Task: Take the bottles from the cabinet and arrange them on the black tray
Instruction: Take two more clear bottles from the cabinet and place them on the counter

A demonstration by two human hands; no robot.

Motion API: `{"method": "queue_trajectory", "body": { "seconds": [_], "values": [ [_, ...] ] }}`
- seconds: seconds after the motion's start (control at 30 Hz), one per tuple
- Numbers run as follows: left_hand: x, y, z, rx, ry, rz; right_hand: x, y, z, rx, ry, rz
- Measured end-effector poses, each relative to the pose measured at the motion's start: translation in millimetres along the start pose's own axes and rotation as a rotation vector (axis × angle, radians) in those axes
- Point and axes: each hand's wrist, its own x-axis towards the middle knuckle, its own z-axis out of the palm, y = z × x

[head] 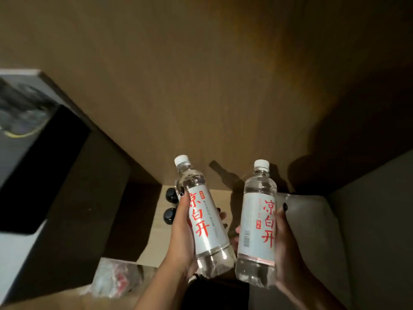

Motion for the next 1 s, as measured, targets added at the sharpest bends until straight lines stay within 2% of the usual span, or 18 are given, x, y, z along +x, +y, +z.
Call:
{"method": "queue_trajectory", "body": {
  "seconds": [0.03,0.13,0.2,0.3,0.47,0.63,1.0],
  "values": [
    [-10,0,-3,-0.072,-0.040,-0.005,-8,-4,7,0.034,0.004,0.018],
    [-40,0,-9,-0.039,-0.021,0.050,-27,-17,21,0.196,-0.082,0.155],
    [-60,3,-8,-0.013,0.002,0.133,-42,-31,31,0.213,-0.144,0.189],
    [-80,6,-13,-0.003,0.040,0.207,-57,-46,48,0.111,-0.150,0.177],
    [-114,22,-27,-0.051,0.074,0.206,-68,-54,77,-0.109,-0.154,0.108],
    [-143,34,-48,-0.116,0.098,0.267,-82,-52,111,-0.161,-0.141,0.146],
    [-220,53,-150,-0.183,0.183,0.305,-146,9,218,-0.292,-0.354,0.177]
  ]
}}
